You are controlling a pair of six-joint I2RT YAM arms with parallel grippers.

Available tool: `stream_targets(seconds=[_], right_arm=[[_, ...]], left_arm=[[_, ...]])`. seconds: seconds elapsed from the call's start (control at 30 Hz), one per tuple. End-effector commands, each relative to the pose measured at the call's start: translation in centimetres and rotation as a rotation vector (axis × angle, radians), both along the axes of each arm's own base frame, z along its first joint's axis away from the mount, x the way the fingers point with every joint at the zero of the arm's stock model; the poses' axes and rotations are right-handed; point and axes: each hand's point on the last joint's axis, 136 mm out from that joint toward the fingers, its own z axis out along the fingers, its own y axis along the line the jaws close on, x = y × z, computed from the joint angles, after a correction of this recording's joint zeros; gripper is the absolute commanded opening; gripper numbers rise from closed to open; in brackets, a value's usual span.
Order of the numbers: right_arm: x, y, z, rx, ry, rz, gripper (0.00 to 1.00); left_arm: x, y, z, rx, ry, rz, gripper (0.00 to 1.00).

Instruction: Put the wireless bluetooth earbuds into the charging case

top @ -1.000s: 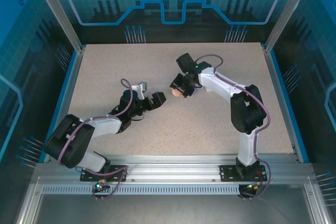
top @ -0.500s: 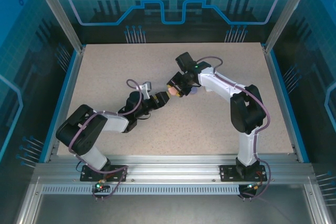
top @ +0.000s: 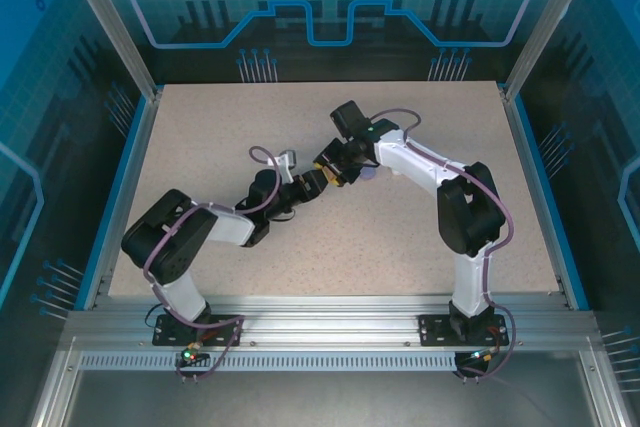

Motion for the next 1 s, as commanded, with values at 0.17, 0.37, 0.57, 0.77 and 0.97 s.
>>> stream_targets(seconds=[0.17, 0.37, 0.57, 0.77, 0.97], right_arm=[[0.0, 1.1, 2.1, 0.049, -0.033, 0.007, 0.37], [-0.1, 1.0, 1.9, 0.047, -0.028, 0.001, 0.37], [-0.1, 1.0, 1.9, 0.047, -0.029, 0.0, 0.37], [-0.2, 1.1, 2.1, 0.054, -0.031, 0.0, 0.38], [0.4, 1.1, 3.1, 0.07, -0.066, -0.005, 0.44]], left_arm=[[0.9, -0.6, 0.9, -0.035, -0.036, 0.01, 0.41], [0.9, -0.5, 1.0, -0.036, -0.039, 0.017, 0.35], [1.0, -0.4, 1.0, -0.034, -0.039, 0.026, 0.23], [1.0, -0.4, 1.1, -0.032, -0.043, 0.022, 0.1], [1.0, -0.6, 1.1, -0.034, -0.04, 0.015, 0.0]])
